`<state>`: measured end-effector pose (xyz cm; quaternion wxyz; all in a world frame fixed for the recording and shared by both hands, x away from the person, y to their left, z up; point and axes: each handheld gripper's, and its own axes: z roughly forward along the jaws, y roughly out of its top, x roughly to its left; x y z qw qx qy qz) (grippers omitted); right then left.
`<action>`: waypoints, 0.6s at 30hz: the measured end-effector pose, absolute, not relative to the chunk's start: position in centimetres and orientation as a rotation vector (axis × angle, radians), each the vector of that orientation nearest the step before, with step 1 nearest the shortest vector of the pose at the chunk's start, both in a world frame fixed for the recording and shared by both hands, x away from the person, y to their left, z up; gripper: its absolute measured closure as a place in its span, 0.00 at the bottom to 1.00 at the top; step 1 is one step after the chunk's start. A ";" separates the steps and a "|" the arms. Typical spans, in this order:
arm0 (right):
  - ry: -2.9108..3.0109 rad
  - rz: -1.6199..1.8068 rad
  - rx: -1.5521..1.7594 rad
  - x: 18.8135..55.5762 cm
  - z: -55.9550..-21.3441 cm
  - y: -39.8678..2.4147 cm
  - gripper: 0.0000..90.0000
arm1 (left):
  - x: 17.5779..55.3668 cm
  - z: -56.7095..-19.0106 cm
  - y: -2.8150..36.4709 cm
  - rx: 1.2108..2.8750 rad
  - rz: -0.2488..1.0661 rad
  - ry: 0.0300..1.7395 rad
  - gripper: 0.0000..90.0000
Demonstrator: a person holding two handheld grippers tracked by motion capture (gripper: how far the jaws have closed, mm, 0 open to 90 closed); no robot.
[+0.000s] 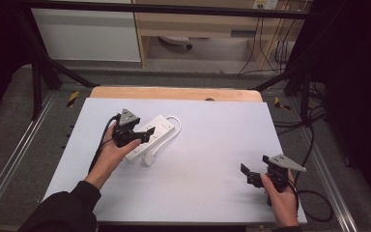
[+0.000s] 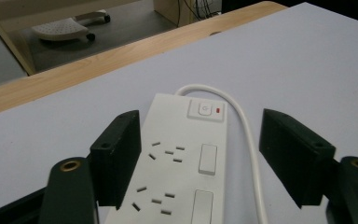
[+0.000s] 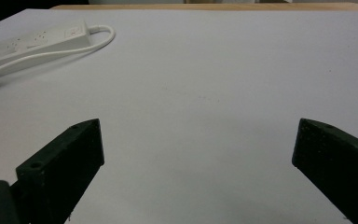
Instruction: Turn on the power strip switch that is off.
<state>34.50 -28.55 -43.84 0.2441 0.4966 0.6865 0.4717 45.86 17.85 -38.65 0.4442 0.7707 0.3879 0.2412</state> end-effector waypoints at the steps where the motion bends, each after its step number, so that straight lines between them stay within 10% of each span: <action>1: 1.874 1.290 1.358 34.5 -43.8 -28.5 0.03 | 45.9 -38.8 17.7 1.908 0.596 0.960 0.35; 18: 1.874 1.290 1.356 34.5 -43.8 -28.6 0.02 | 46.2 -39.3 17.8 1.898 0.539 0.975 0.65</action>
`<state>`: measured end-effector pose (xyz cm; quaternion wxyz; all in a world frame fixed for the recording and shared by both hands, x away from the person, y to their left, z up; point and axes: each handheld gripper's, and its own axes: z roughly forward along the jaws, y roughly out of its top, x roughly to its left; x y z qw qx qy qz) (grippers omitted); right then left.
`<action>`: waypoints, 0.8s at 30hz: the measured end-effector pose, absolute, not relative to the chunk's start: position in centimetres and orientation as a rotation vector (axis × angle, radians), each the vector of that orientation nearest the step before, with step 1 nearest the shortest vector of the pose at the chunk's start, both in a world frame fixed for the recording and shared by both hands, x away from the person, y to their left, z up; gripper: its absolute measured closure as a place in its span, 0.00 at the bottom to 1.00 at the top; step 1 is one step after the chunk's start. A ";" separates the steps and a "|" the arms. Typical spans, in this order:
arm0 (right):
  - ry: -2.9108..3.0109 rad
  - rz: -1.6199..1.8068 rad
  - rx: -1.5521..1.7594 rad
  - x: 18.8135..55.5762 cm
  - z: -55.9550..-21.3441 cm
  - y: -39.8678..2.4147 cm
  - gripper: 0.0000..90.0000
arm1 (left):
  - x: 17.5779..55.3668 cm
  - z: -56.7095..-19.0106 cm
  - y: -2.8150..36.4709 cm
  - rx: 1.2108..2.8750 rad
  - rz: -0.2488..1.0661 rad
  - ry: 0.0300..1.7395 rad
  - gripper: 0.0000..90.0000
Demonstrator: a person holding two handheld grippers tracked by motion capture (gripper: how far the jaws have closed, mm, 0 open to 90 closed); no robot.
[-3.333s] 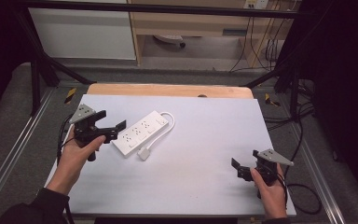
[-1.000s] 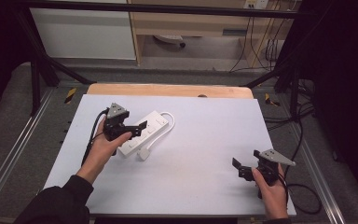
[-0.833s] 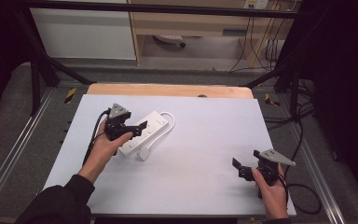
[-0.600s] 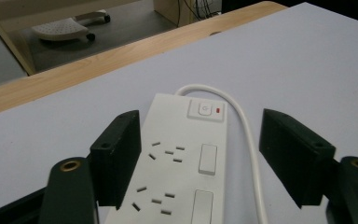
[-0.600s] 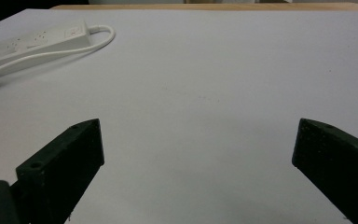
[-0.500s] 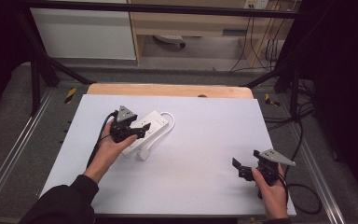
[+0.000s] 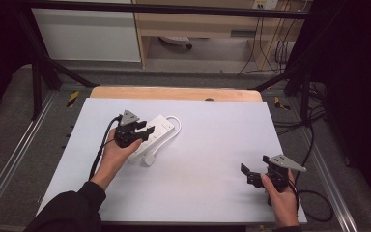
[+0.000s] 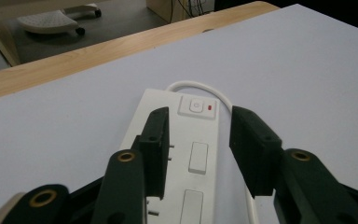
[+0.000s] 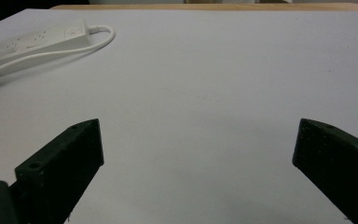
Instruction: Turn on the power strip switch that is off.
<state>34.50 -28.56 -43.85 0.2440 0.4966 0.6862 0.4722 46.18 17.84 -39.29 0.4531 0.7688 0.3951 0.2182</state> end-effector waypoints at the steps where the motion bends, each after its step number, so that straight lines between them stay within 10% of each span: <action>1: 1.874 1.289 1.356 34.5 -43.8 -28.6 0.03 | 46.2 -39.3 17.8 1.899 0.535 0.977 0.66; 24: 1.881 1.285 1.358 34.5 -43.9 -28.6 0.03 | 46.3 -41.3 19.0 1.887 0.473 0.995 0.99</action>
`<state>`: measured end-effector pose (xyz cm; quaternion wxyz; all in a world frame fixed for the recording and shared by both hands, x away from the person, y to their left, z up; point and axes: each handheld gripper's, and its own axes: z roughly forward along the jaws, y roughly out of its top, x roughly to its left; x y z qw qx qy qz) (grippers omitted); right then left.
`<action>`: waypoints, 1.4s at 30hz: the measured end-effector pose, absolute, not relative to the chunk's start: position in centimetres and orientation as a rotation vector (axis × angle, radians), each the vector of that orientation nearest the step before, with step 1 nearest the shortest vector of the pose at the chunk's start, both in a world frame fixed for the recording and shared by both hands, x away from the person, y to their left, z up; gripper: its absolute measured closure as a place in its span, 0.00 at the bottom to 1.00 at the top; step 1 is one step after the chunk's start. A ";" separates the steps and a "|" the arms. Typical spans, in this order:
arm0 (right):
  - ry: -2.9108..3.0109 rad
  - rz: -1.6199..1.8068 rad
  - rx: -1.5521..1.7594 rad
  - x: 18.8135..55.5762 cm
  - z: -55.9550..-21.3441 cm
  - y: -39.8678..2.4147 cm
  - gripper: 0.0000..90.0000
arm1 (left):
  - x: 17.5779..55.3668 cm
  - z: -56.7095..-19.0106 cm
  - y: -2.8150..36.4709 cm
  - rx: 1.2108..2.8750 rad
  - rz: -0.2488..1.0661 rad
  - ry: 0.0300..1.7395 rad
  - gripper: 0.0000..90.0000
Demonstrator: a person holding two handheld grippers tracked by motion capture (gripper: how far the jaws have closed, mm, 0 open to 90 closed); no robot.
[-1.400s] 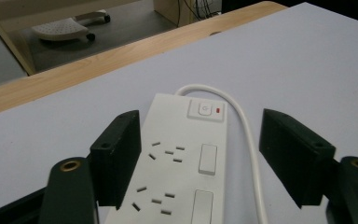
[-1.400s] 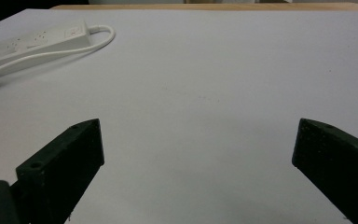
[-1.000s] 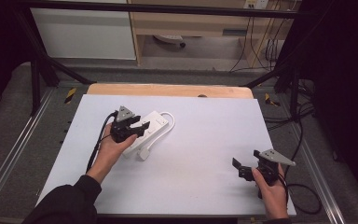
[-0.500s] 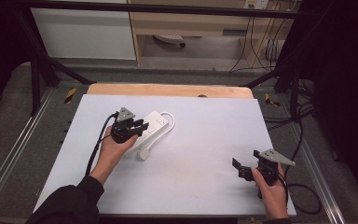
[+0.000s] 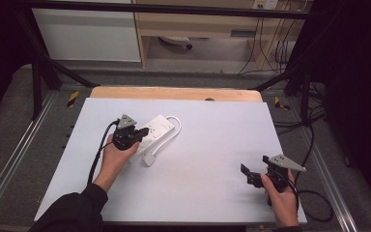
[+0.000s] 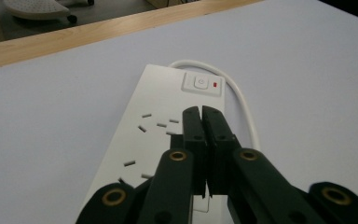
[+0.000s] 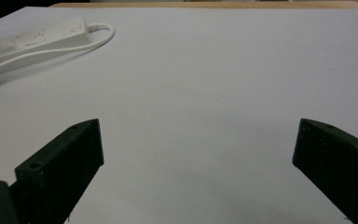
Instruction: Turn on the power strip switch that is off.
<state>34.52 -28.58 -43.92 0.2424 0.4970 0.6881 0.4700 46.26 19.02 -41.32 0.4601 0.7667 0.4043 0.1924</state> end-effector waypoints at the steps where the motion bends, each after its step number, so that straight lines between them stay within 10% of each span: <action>1: 1.881 1.284 1.358 34.5 -43.9 -28.6 0.02 | 46.2 -41.3 19.1 1.886 0.473 0.995 1.00; 42: 1.887 1.283 1.355 34.5 -43.9 -28.6 0.02 | 46.8 -43.4 18.2 1.987 0.457 1.007 1.00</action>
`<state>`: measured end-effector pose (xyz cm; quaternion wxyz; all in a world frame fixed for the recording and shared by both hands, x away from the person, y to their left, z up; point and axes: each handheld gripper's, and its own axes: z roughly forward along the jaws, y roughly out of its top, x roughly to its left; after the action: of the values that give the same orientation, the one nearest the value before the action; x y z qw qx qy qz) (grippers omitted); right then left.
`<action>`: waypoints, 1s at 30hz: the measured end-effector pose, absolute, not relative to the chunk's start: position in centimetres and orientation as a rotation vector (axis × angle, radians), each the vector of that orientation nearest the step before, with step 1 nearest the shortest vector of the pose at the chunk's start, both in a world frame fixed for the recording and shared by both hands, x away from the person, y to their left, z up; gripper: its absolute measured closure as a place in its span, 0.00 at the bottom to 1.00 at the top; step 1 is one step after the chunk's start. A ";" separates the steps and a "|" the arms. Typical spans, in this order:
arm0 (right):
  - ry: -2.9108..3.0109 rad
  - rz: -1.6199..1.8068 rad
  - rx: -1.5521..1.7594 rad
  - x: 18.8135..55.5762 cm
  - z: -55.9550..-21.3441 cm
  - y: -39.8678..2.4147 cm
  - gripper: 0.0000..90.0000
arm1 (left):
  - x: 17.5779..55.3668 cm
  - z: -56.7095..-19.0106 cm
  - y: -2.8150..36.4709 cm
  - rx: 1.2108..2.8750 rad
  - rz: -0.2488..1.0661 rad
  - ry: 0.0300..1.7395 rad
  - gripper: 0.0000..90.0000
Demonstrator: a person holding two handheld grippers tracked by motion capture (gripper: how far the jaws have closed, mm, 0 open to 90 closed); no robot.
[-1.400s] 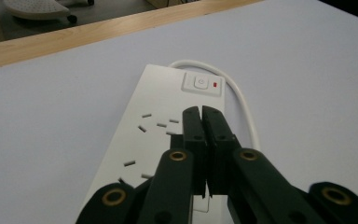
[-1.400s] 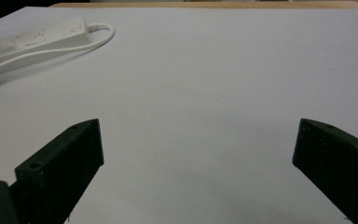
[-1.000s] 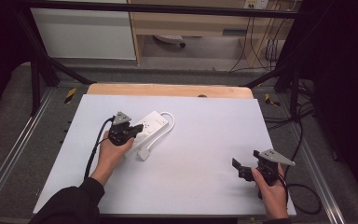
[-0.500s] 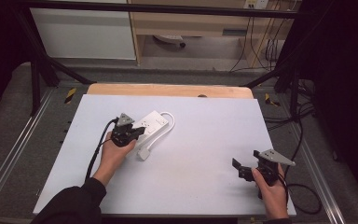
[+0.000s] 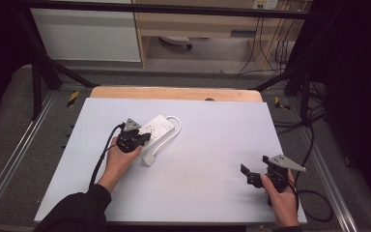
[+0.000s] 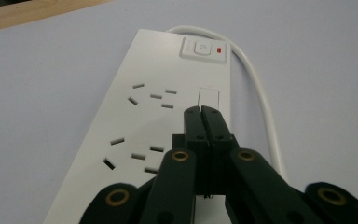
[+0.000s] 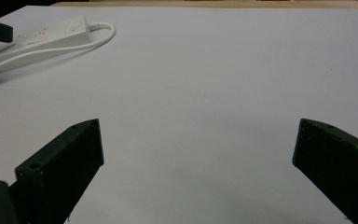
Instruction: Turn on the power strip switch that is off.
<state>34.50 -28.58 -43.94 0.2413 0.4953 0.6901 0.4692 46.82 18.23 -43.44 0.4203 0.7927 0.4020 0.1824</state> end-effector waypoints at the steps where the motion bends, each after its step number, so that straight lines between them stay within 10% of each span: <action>1: 1.888 1.283 1.352 34.5 -43.9 -28.6 0.03 | 46.8 -43.5 18.2 1.986 0.456 1.008 1.00; 30: 1.891 1.281 1.355 34.5 -44.0 -28.5 0.02 | 47.0 -43.8 18.0 1.988 0.456 1.001 1.00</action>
<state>34.53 -28.53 -43.99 0.2406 0.4953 0.6910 0.4683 47.04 18.01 -43.77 0.4212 0.7936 0.3995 0.1821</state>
